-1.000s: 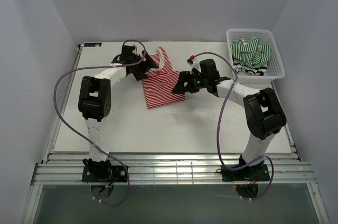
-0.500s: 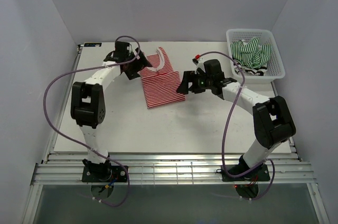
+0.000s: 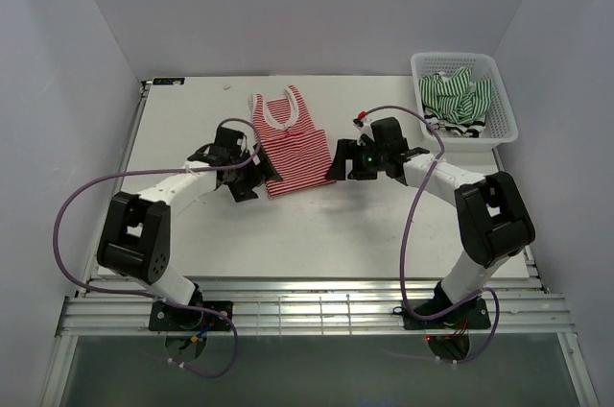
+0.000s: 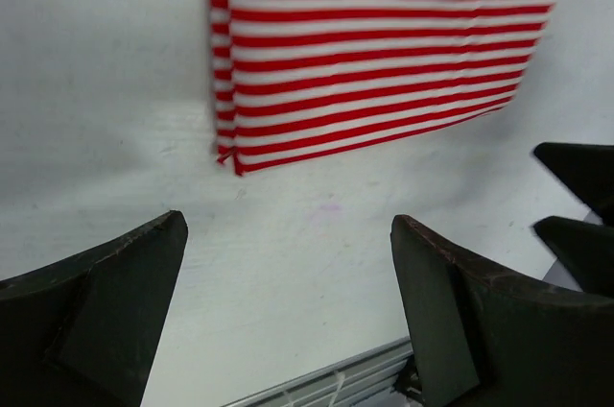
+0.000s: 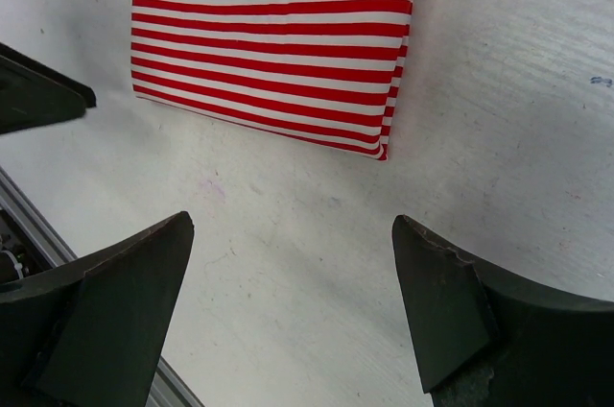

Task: Fold and stack the tank tops
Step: Fold the tank top

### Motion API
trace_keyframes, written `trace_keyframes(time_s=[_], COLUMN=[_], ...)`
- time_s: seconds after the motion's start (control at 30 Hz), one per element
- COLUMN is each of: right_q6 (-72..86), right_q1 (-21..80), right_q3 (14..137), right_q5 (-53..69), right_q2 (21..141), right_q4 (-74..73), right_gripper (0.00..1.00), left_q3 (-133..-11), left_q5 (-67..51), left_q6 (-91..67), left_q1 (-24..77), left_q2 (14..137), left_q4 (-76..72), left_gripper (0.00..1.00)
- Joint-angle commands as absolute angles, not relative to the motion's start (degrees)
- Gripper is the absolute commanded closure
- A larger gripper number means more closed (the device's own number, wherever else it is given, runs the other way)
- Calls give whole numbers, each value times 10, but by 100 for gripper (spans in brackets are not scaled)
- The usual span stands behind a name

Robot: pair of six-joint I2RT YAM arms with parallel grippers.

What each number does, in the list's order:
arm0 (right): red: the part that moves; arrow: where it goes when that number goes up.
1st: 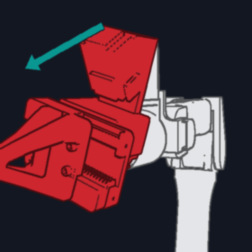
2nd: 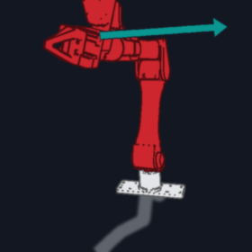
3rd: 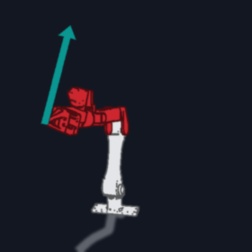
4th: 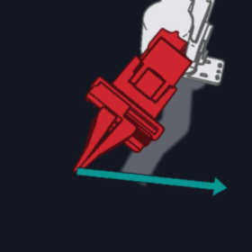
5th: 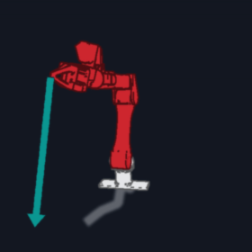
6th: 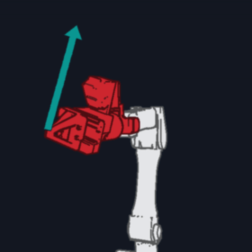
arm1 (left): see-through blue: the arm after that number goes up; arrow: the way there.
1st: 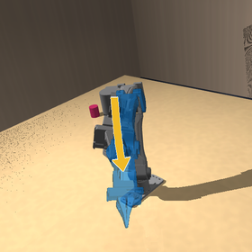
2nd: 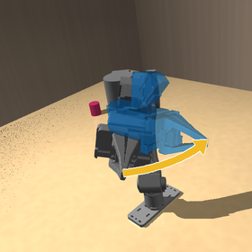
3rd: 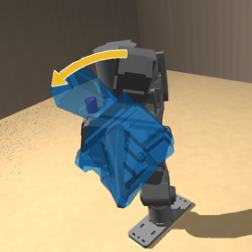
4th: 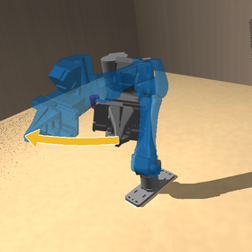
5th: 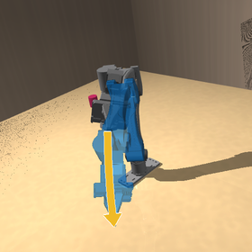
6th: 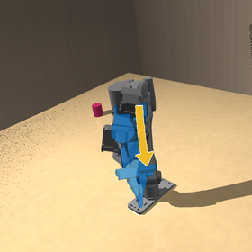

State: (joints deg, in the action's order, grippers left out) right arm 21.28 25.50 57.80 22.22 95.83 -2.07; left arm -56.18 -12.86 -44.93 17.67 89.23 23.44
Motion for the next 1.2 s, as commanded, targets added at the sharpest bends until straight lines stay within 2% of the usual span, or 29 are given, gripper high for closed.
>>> trace_keyframes(time_s=[0.0, 0.17, 0.5, 0.63, 0.67, 0.77, 0.97, 1.0, 1.1, 1.17], right_q6=[217, 221, 229, 240, 247, 260, 295, 297, 306, 313], right_q1=[252, 252, 251, 250, 250, 249, 248, 248, 248, 245], right_q3=[576, 573, 575, 576, 577, 580, 591, 597, 600, 600], right_q5=[225, 231, 232, 229, 223, 217, 212, 214, 200, 190], right_q2=[972, 989, 1018, 1029, 1034, 1041, 1065, 1073, 1085, 1093], right_q4=[-13, -9, -7, 9, 10, 16, 28, 29, 29, 29], right_gripper=[10, 10, 10, 9, 9, 6, 0, 5, 12, 17], left_q3=[-534, -510, -517, -519, -519, -516, -519, -519, -521, -523], left_q5=[-143, -150, -139, -141, -142, -145, -149, -150, -153, -154], left_q6=[-463, -468, -473, -475, -475, -477, -477, -477, -476, -473], left_q1=[180, 179, 178, 177, 176, 174, 171, 171, 165, 164], left_q2=[897, 916, 975, 996, 1001, 1012, 1031, 1033, 1037, 1038], left_q4=[227, 197, 178, 174, 174, 170, 169, 168, 170, 171], left_gripper=[2, 2, 25, 41, 51, 63, 79, 82, 99, 100])
